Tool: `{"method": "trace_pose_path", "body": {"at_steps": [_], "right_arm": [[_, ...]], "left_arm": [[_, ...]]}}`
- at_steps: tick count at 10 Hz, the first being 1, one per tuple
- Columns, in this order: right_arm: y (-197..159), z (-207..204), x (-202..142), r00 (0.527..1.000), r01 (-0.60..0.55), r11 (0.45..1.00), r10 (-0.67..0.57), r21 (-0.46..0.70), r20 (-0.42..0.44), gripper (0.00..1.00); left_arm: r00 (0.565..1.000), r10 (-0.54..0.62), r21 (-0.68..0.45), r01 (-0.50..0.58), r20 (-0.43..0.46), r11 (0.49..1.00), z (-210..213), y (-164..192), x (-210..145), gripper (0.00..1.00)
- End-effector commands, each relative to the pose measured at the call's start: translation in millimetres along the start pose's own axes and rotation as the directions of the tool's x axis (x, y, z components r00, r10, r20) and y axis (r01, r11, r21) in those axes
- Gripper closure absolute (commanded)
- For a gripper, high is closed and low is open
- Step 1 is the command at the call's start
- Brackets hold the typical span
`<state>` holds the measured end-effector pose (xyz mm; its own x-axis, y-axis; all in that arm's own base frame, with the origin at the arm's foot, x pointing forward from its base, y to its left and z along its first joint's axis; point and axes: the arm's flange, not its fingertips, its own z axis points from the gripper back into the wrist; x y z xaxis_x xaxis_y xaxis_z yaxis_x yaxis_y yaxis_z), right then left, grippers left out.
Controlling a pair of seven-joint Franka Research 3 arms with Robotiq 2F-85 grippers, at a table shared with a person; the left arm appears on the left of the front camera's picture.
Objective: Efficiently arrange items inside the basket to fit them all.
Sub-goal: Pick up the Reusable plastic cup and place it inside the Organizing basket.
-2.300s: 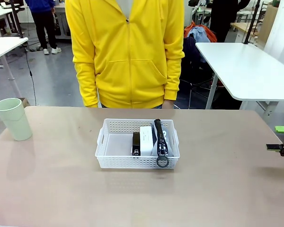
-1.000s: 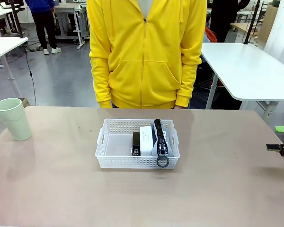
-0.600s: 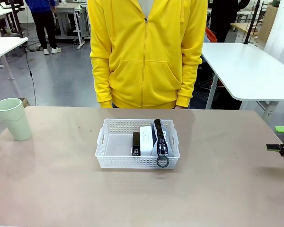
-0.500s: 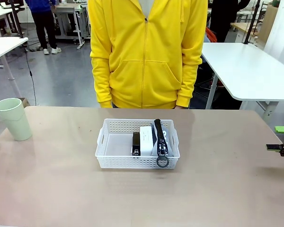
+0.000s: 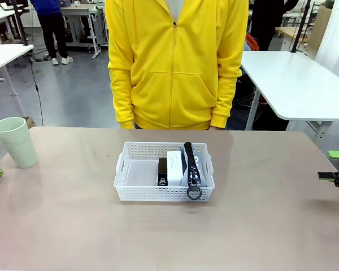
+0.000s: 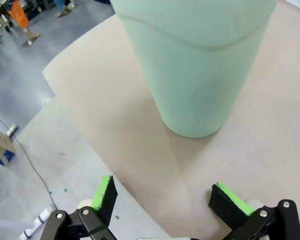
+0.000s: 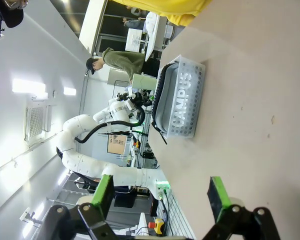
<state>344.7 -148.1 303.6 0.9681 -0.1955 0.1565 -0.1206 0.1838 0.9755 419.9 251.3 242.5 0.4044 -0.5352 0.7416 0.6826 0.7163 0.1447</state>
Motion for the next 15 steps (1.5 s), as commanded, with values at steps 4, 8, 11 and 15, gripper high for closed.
{"method": "trace_pose_path", "body": {"at_steps": [4,8,11,15], "right_arm": [[2,2,-3,1.000,-0.017,1.000,0.017,0.005,-0.010,0.00],[2,2,-3,1.000,-0.017,1.000,0.017,0.005,-0.010,0.00],[2,2,-3,1.000,-0.017,1.000,0.017,0.005,-0.010,0.00],[2,2,-3,1.000,-0.017,1.000,0.017,0.005,-0.010,0.00]], "left_arm": [[0.996,-0.025,0.025,0.023,0.089,0.999,-18,2,5,0.00],[0.988,-0.046,-0.007,0.047,0.150,0.999,-25,-3,16,0.00],[0.986,-0.059,-0.049,0.067,0.153,0.997,-29,-4,17,0.00],[0.967,-0.052,-0.079,0.073,0.249,0.994,-36,-6,21,0.00]]}}
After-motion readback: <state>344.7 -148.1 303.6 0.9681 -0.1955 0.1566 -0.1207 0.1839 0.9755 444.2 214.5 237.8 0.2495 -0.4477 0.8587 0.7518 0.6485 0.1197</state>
